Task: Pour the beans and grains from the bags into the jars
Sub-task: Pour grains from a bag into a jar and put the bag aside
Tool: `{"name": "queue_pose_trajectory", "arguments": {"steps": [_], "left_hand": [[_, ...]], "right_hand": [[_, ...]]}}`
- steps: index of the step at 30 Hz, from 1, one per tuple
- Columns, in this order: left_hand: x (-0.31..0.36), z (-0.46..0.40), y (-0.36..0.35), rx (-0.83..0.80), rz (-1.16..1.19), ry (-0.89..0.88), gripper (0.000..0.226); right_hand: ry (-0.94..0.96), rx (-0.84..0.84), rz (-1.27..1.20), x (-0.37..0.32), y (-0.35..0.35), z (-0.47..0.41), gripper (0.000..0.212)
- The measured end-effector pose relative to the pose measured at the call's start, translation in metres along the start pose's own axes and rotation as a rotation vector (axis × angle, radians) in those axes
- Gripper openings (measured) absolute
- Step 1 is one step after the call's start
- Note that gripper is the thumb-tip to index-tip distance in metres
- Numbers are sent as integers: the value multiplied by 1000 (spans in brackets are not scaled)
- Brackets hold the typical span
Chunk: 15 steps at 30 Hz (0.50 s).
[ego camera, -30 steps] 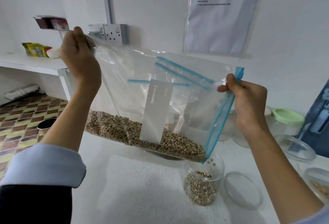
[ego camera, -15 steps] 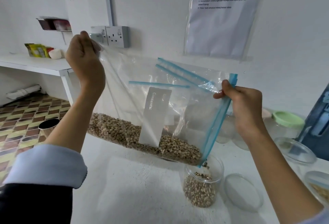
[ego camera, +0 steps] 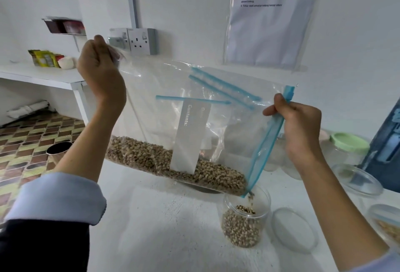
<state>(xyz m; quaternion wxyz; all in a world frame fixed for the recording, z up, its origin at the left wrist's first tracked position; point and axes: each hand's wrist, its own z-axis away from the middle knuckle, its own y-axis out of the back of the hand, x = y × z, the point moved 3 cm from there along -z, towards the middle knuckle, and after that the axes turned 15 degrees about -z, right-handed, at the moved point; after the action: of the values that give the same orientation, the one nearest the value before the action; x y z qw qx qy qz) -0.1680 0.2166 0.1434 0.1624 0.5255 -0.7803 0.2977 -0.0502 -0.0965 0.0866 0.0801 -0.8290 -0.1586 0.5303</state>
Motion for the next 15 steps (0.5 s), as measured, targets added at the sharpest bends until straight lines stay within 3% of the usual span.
{"name": "queue_pose_trajectory", "arguments": {"steps": [15], "left_hand": [[3,0,-1,-6,-3,-13,37]], "right_hand": [[38,-27,11,3,-4,7,33]]}}
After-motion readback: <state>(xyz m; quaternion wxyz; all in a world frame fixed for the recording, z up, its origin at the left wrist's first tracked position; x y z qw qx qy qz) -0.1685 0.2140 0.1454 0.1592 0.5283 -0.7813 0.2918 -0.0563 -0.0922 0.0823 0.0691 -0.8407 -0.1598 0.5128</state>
